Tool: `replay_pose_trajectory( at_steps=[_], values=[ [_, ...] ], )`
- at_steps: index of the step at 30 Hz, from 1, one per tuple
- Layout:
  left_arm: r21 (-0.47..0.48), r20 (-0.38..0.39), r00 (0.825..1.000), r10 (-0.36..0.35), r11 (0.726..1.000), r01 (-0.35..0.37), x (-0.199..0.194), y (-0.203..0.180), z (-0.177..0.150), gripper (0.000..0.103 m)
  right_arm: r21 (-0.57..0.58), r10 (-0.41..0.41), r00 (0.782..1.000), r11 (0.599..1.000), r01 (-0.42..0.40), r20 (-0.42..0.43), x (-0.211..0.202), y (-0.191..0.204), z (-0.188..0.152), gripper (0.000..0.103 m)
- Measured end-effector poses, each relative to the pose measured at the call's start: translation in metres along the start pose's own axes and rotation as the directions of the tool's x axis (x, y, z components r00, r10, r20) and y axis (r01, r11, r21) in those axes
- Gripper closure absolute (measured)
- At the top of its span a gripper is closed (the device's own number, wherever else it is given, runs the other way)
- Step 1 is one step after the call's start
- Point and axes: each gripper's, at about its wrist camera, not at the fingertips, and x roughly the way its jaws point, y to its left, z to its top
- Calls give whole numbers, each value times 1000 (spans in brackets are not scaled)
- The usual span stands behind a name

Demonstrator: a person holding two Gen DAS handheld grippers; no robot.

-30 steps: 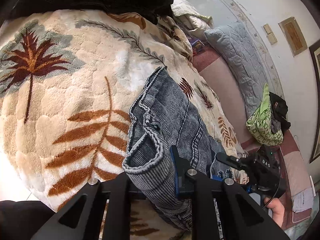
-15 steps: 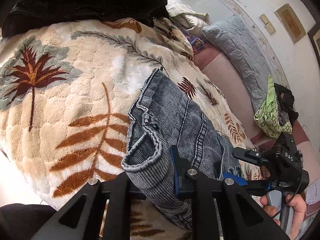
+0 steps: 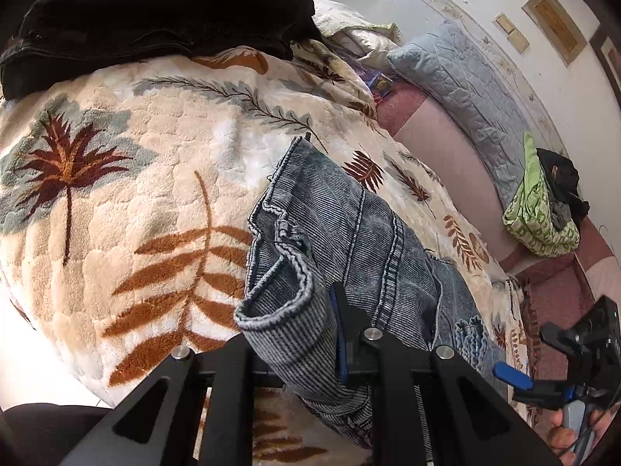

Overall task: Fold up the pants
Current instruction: 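Lift the jeans with both tools and fold them over onto themselves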

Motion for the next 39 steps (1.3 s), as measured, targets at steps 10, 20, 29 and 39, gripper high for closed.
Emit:
replay_pose_trajectory(
  at_steps=[10, 20, 29, 39],
  values=[
    [160, 69, 994, 83, 983, -93, -14, -48, 1, 87, 205, 5, 957, 976, -67, 289, -127, -138, -54, 15],
    [618, 205, 978, -27, 779, -108, -57, -227, -48, 90, 252, 162, 896, 925, -283, 413, -157, -194, -74, 15],
    [864, -28, 999, 14, 504, 17, 17, -326, -196, 91, 252, 216, 832, 888, -385, 511, -182, -215, -81, 15],
    [912, -41, 991, 126, 409, -15, 40, -332, -231, 91, 265, 222, 806, 868, -420, 549, -194, -229, -92, 15]
  ],
)
